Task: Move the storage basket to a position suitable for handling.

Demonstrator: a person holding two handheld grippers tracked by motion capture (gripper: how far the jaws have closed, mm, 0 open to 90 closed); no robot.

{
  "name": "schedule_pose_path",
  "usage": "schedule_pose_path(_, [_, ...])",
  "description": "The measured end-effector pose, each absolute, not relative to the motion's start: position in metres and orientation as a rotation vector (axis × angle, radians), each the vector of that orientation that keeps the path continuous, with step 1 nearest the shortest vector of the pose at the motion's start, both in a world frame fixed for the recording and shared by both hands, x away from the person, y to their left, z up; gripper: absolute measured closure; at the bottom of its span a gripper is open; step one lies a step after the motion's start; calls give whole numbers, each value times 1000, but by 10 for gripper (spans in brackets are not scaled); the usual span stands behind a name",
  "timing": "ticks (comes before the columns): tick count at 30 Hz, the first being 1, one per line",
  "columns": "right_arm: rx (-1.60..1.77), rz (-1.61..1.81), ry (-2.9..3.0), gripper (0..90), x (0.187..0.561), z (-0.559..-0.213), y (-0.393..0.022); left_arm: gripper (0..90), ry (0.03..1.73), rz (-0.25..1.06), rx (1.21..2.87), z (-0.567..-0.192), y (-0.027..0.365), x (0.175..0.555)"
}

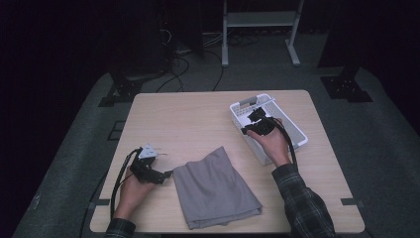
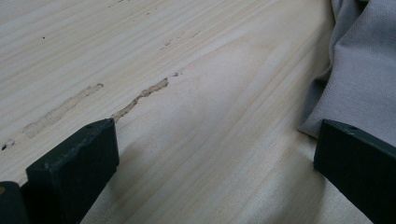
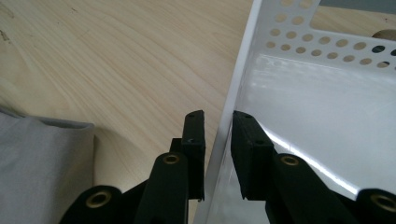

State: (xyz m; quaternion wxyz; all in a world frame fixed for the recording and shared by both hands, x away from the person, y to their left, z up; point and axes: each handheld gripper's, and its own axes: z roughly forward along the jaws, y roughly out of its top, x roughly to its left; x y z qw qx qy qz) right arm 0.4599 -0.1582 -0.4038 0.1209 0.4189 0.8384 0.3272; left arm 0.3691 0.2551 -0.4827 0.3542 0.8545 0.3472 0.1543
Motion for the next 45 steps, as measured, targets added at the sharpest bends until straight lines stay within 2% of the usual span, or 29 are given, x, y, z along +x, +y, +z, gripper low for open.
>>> schedule_pose_path(24, [1254, 929, 2434, 827, 451, -405, -175, 0, 897, 401, 2209, -483, 255, 369])
schedule_pose_path(45, [1248, 951, 2405, 841, 417, -396, -200, 0, 903, 400, 2201, -483, 254, 368])
